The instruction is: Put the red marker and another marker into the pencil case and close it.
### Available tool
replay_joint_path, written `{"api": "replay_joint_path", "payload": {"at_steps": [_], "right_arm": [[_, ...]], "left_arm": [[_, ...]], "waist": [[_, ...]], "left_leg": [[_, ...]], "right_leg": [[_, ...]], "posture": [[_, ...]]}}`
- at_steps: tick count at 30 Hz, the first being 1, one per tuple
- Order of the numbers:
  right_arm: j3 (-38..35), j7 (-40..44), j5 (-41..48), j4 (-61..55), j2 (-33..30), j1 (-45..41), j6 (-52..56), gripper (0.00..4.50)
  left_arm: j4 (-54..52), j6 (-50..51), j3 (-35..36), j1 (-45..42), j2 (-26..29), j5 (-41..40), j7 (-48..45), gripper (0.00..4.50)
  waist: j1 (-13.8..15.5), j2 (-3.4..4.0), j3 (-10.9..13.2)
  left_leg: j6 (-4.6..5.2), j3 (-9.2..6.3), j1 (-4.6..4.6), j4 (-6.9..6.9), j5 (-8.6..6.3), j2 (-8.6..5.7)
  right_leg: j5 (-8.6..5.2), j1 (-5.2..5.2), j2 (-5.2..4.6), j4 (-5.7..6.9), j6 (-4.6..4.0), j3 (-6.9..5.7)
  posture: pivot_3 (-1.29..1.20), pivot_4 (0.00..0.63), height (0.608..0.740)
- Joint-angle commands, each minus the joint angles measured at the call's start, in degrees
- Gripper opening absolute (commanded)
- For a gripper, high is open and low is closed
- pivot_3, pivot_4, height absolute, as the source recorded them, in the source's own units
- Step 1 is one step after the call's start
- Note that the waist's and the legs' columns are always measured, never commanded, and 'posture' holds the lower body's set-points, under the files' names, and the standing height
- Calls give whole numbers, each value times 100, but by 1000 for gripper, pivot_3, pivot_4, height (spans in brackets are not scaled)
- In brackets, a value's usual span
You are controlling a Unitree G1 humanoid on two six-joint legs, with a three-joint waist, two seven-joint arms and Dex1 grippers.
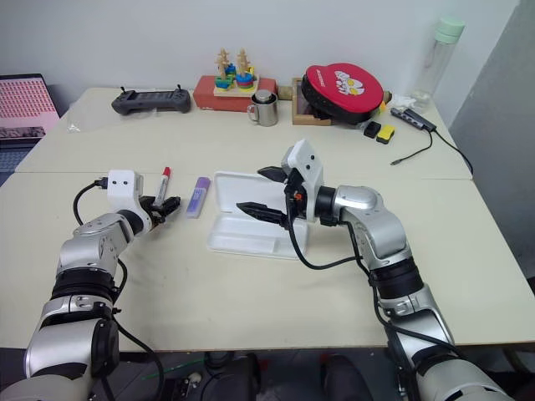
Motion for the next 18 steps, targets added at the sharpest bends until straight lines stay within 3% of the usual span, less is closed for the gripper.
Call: {"api": "replay_joint_path", "payload": {"at_steps": [1, 9, 18], "right_arm": [[-227, -53, 184, -198, -7, -269, -113, 4500], [-291, -74, 208, -131, -59, -366, -181, 4500], [-391, -58, 305, -198, -169, -356, -133, 4500]], "left_arm": [[-107, -61, 124, -31, 15, 5, 140, 2303], [-193, 56, 325, 95, -7, -60, 494, 552], [-430, -324, 541, 7, -89, -289, 400, 452]], "waist": [[0, 0, 0], [0, 0, 0], [0, 0, 0]], "left_leg": [[0, 0, 0, 0, 0, 0], [0, 0, 0, -1, 0, 0], [0, 0, 0, 0, 0, 0]], "right_leg": [[0, 0, 0, 0, 0, 0], [0, 0, 0, -1, 0, 0], [0, 0, 0, 0, 0, 0]], "posture": [[0, 150, 740], [0, 150, 740], [0, 150, 740]]}}
